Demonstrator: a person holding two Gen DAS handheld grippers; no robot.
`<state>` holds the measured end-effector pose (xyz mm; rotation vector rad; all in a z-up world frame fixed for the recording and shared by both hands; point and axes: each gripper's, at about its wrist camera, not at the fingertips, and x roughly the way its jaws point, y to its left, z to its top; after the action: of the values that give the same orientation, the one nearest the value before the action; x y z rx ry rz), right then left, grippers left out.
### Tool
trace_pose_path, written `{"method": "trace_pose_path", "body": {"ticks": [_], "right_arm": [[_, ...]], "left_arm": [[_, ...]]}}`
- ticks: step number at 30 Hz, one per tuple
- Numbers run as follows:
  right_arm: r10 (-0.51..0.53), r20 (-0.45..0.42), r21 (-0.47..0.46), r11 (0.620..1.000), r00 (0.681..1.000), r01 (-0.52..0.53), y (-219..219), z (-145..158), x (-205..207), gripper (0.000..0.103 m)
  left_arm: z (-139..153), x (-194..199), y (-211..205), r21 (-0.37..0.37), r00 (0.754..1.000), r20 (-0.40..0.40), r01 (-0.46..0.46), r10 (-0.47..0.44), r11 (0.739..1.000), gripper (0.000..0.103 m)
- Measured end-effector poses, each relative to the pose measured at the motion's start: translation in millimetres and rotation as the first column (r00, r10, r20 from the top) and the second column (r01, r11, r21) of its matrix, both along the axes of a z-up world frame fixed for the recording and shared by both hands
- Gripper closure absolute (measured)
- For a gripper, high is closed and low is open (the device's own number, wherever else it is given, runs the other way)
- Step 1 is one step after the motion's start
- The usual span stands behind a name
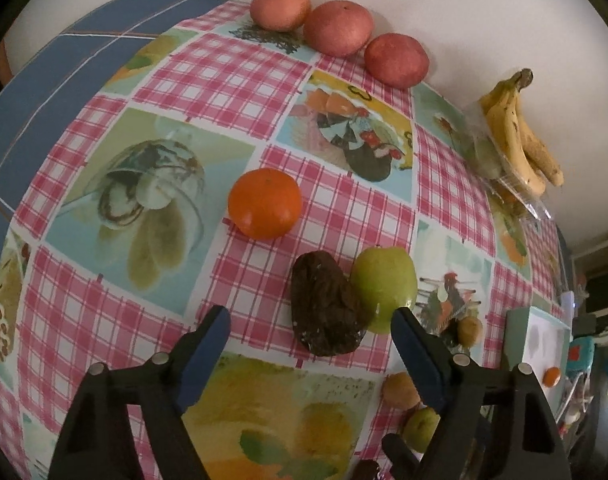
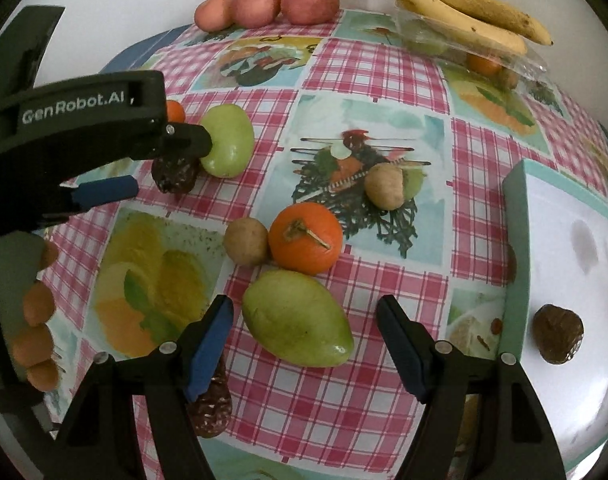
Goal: Organize fruits
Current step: 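Grasp the dark avocado with the left tool while the right tool grasps the green pear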
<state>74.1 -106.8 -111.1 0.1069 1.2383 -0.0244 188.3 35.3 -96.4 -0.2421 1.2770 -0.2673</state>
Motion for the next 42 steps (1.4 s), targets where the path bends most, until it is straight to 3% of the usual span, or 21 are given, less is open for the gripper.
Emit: {"method": "trace_pose_path", "body": {"ticks": [6,14,18,22,28,33,42], "right_arm": [[-0.006,0.000,0.002,1.000,1.000,0.006,1,-1,2,0.028],[-0.001,-0.002,-0.009,1.000,1.000,0.001,-3,0,2,0.028],[0.003,-0.004,-0.017,1.000,1.000,-0.003,-1,-2,3,0.028],[0.004,-0.005,-0.021,1.000,1.000,-0.004,1,-2,3,0.029],[-0.008,-0.003,-0.013,1.000,1.000,0.008,-4,1,2,0.035],[0.001,0.005,0.042,0.999,1.000,-0.002,-5,4,2,0.055],[-0.047,-0.005,0.086,0.995,0.999,0.047,-14,12,-3,0.055]], "left_arm": [[3,-2,5,-0.030,1.000,-0.006,-0.009,0.009,0.999,0.034],[-1,-3,11,-0.162,0.999,-0.040,-0.021,0.015,0.986,0.050],[1,-3,10,-0.155,0.999,-0.039,-0.021,0.016,0.988,0.051],[-1,-3,12,-0.142,0.998,-0.048,-0.036,0.029,0.989,0.062],[-1,-4,13,-0.122,0.998,-0.048,-0.037,0.031,0.992,0.062],[1,-7,16,-0.093,0.998,-0.046,-0.053,0.049,0.994,0.062],[13,-12,17,-0.063,0.998,-0.024,-0.055,0.053,0.997,0.062]]}}
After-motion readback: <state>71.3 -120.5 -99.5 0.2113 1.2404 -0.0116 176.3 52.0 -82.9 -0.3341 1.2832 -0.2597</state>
